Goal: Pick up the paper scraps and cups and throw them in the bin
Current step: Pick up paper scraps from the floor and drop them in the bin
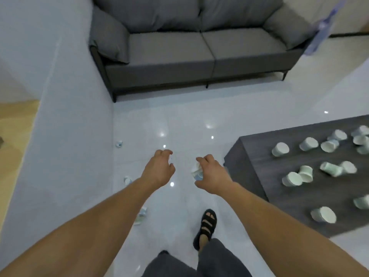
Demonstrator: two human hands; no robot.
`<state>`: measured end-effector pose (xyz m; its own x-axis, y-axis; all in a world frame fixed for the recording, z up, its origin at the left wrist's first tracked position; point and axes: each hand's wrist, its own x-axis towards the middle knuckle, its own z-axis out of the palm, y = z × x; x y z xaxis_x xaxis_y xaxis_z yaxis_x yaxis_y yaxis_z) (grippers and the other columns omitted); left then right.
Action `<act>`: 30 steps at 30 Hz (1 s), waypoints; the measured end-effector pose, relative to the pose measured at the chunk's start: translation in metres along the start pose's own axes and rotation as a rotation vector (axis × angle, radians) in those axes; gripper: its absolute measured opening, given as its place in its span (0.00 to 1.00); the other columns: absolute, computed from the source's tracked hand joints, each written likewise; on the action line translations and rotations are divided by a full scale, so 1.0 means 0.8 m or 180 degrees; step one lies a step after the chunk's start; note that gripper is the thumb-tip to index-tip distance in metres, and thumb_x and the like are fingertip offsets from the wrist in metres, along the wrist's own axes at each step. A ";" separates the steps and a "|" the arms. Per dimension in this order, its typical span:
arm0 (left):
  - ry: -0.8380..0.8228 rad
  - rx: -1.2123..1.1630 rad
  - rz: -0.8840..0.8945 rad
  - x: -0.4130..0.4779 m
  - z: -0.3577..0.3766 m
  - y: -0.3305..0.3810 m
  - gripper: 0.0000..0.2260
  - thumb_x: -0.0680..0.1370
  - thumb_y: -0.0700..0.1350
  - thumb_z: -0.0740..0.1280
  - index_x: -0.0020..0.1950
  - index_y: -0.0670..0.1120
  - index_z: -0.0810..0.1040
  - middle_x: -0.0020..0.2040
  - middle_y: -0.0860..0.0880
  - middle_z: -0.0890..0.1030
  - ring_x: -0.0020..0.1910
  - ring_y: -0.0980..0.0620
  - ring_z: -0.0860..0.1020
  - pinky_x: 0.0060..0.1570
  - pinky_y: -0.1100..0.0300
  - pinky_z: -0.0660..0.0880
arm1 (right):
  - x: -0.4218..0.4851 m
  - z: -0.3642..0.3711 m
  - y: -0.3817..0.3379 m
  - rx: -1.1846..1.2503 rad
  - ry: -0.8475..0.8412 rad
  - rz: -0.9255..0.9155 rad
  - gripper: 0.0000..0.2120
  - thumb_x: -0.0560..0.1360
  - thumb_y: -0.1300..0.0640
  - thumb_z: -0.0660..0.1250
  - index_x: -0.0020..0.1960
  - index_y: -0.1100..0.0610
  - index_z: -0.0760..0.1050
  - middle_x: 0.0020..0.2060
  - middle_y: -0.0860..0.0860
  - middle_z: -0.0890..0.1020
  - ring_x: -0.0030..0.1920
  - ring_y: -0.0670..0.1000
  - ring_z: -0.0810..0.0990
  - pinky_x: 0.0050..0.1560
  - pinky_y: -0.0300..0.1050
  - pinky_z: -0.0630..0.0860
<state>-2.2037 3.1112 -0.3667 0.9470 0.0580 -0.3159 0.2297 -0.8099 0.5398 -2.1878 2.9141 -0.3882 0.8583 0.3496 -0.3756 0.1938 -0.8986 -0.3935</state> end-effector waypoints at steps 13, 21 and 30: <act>-0.0574 0.0724 0.1884 -0.127 0.133 0.395 0.18 0.79 0.44 0.61 0.69 0.47 0.68 0.65 0.45 0.69 0.56 0.44 0.75 0.55 0.51 0.75 | -0.356 -0.098 0.242 0.0652 0.1341 0.1577 0.35 0.69 0.49 0.71 0.73 0.51 0.62 0.64 0.51 0.65 0.61 0.56 0.72 0.57 0.49 0.73; -0.0999 0.1094 0.2976 -0.269 0.329 0.630 0.13 0.78 0.44 0.61 0.62 0.46 0.71 0.60 0.46 0.70 0.55 0.45 0.75 0.53 0.52 0.73 | -0.632 -0.101 0.435 0.0990 0.2049 0.2646 0.36 0.70 0.49 0.71 0.74 0.53 0.61 0.65 0.51 0.65 0.61 0.54 0.71 0.58 0.48 0.73; -0.1575 0.1487 0.3890 -0.386 0.516 0.810 0.15 0.77 0.44 0.62 0.64 0.46 0.72 0.61 0.45 0.71 0.57 0.42 0.75 0.54 0.55 0.71 | -0.847 -0.081 0.576 0.1274 0.2538 0.3453 0.38 0.71 0.50 0.72 0.76 0.53 0.59 0.67 0.51 0.64 0.62 0.54 0.71 0.60 0.46 0.73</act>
<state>-2.4396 2.3276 -0.2411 0.2922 -0.9472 -0.1322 -0.8612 -0.3207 0.3942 -2.6495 2.2457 -0.2610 0.5526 -0.8240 -0.1249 -0.7611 -0.4379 -0.4785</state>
